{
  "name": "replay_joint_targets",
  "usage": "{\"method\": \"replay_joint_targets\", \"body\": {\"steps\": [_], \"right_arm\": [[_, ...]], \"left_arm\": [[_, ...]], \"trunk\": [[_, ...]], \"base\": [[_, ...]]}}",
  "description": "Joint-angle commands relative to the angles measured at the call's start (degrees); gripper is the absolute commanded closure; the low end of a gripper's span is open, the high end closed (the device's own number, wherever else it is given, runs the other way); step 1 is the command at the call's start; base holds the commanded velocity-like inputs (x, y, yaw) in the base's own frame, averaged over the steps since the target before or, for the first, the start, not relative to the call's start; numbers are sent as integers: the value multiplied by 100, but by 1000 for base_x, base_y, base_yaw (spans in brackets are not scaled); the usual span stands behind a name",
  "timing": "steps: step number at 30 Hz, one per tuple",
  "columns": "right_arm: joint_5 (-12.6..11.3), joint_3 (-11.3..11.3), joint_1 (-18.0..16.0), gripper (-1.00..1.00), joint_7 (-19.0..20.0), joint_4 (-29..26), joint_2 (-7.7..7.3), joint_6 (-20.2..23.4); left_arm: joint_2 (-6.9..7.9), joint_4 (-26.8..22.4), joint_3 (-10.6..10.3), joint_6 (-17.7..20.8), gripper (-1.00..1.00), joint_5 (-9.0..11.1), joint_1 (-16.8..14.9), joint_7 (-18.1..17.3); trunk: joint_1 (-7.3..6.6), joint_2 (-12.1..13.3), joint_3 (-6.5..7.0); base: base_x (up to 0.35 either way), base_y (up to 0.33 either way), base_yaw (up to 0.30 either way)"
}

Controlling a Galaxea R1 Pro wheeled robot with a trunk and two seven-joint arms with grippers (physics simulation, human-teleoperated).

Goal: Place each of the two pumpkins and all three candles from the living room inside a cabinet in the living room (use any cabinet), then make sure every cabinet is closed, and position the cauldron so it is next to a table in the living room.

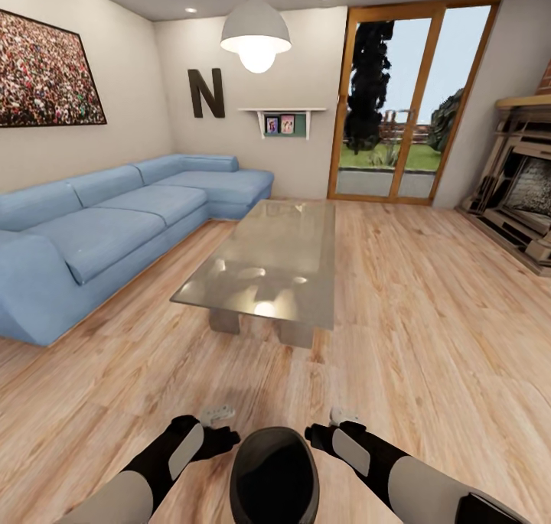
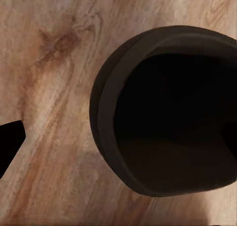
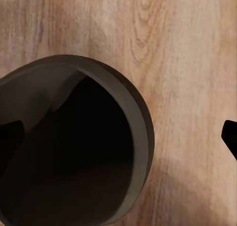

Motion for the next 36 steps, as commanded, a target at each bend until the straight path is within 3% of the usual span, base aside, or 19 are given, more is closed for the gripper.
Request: {"method": "replay_joint_targets", "body": {"steps": [1,11,15,22,32,36], "right_arm": [[-28,33,-6,-100,-37,-11,-2,15],[-33,25,-6,-100,-40,-12,10,86],[-28,25,-6,-100,-78,-18,119,352],[-26,25,-6,-100,-97,-19,334,441],[-26,27,-6,-100,-98,-12,348,389],[-26,32,-6,-100,-98,-11,346,369]], "left_arm": [[4,-12,-35,36,-100,63,-6,76],[0,-16,-27,81,-100,67,-12,119],[-10,-16,-26,81,-100,87,-12,110],[-72,-16,-19,81,-100,88,-12,116],[-118,-16,-12,76,-100,83,-11,112],[-204,-12,-22,64,-100,69,-12,111]], "trunk": [[22,-44,-24],[241,-445,-203],[329,-606,-275],[483,-886,-401],[703,-1287,-580],[790,-1448,-652]], "base": [[0,0,0],[0,0,0],[0,0,0],[0,0,0],[0,0,0],[0,0,0]]}}
